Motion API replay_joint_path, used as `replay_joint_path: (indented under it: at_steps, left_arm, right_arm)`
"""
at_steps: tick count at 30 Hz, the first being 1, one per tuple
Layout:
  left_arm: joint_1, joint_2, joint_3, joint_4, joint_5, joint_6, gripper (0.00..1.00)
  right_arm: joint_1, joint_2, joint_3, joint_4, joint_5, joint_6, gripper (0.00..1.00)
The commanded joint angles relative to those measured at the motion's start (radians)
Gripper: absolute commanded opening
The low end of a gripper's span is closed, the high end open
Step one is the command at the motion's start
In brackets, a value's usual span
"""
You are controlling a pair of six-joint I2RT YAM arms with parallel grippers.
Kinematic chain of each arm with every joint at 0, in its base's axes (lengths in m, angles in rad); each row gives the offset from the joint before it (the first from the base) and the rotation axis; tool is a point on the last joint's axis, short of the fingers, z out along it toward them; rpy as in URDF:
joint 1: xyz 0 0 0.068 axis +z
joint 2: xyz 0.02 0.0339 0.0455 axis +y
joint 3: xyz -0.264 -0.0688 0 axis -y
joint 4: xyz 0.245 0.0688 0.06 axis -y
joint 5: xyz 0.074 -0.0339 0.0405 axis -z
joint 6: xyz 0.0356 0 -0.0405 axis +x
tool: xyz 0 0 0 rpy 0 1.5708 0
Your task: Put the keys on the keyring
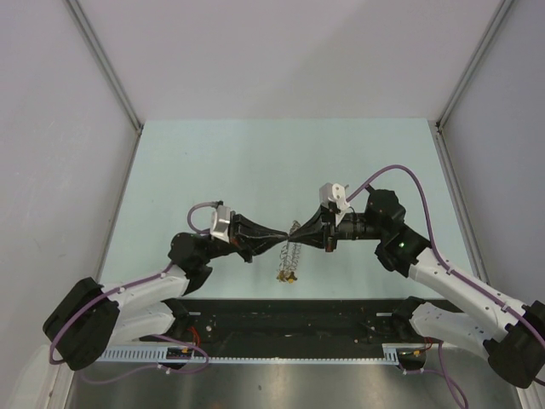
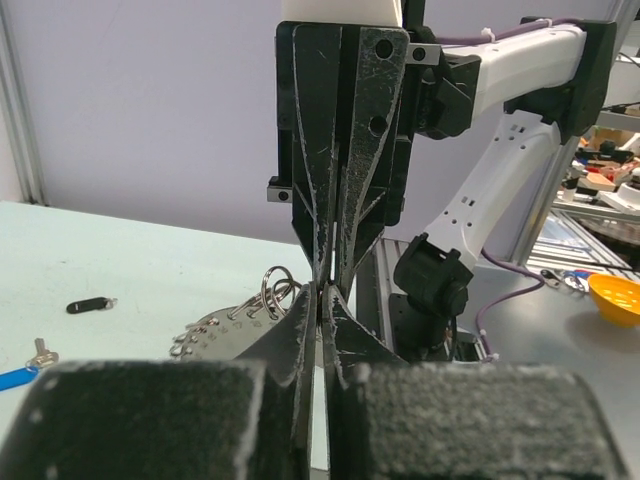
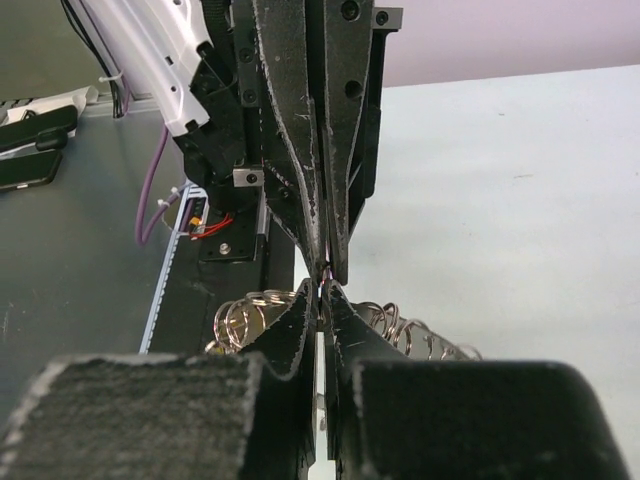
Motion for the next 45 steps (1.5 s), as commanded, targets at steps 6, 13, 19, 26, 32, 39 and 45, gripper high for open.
replay_joint_path:
  at_steps: [6, 13, 19, 26, 32, 39, 45]
  left_arm:
    - [0.053, -0.029, 0.008, 0.417, 0.03, -0.092, 0.01]
    - [0.073, -0.05, 0.009, 0.371, 0.062, -0.077, 0.15]
    - [0.093, -0.153, 0.086, -0.119, 0.197, 0.102, 0.27]
    - [0.007, -0.218, 0.25, -0.73, 0.169, 0.452, 0.33]
    - [-0.045, -0.178, 0.362, -0.995, 0.103, 0.61, 0.33]
    - [-0.068, -0.135, 0.427, -1.121, 0.085, 0.672, 0.32]
    - [-0.085, -0.112, 0.448, -1.173, 0.054, 0.701, 0.31]
  right_arm:
    - [-0.018, 0.008, 0.028, 0.008, -0.061, -0.025, 0.0]
    - [-0.018, 0.013, 0.045, -0.009, -0.063, -0.039, 0.0]
    - [-0.018, 0.02, 0.081, -0.107, -0.052, -0.106, 0.0]
    - [-0.016, 0.04, 0.157, -0.257, -0.034, -0.204, 0.0]
    - [-0.003, 0.052, 0.213, -0.369, -0.026, -0.278, 0.0]
    - [0.01, 0.062, 0.233, -0.421, -0.014, -0.312, 0.0]
    - [0.019, 0.065, 0.241, -0.437, -0.008, -0.321, 0.0]
